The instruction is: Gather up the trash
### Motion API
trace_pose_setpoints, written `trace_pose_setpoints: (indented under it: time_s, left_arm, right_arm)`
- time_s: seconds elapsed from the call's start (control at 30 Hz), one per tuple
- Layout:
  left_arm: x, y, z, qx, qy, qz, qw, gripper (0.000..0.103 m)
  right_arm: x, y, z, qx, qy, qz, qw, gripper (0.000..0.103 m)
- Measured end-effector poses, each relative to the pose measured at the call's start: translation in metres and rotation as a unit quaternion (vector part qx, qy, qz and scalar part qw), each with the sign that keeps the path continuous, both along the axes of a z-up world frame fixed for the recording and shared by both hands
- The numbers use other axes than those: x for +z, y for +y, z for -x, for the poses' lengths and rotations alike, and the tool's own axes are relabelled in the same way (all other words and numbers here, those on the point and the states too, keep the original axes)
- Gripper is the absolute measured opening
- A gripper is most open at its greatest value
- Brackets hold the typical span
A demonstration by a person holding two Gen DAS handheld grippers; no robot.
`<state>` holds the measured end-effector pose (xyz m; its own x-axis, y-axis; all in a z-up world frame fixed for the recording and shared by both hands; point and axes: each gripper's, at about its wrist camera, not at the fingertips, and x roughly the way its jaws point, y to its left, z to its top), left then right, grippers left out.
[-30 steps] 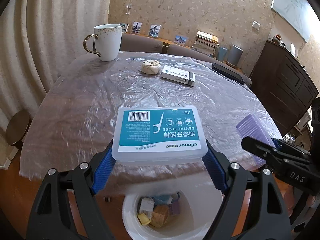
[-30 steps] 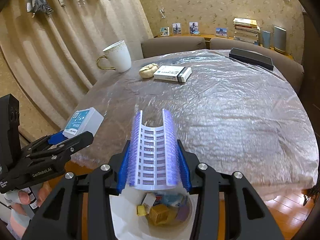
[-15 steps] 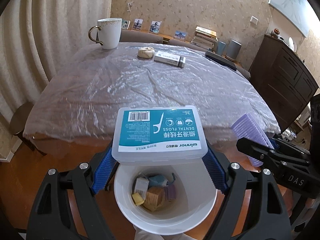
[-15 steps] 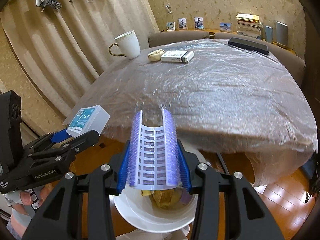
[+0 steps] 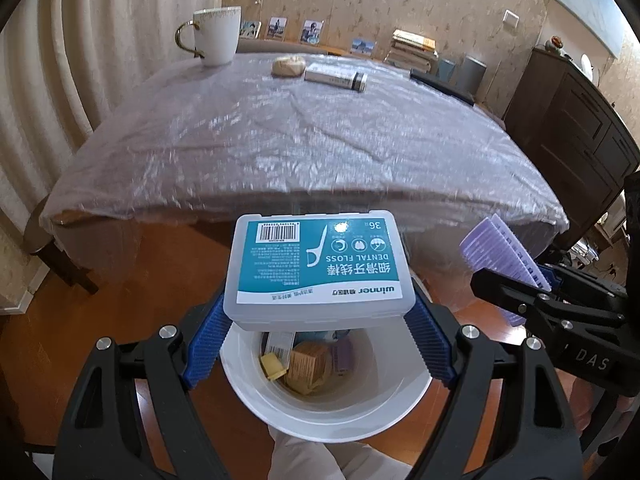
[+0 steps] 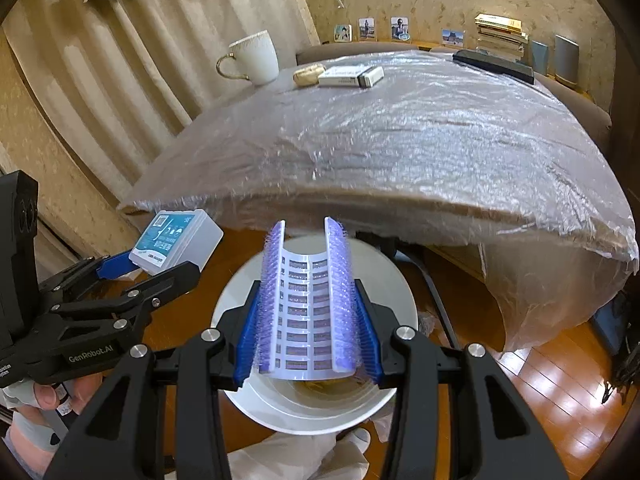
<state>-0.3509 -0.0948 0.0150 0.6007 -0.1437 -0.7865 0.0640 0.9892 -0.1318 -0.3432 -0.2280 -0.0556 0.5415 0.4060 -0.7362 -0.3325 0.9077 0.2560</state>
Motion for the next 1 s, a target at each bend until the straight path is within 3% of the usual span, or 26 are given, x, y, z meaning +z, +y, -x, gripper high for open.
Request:
trace_pose_setpoints:
  time_s: [1.0]
  left_arm:
    - [-0.060, 0.003, -0.009, -0.007, 0.060, -0.028, 0.9978, 0.083]
  right_arm:
    - [-0.061, 0.020, -0.022, -0.008, 0.060, 0.031, 0.998, 0.042]
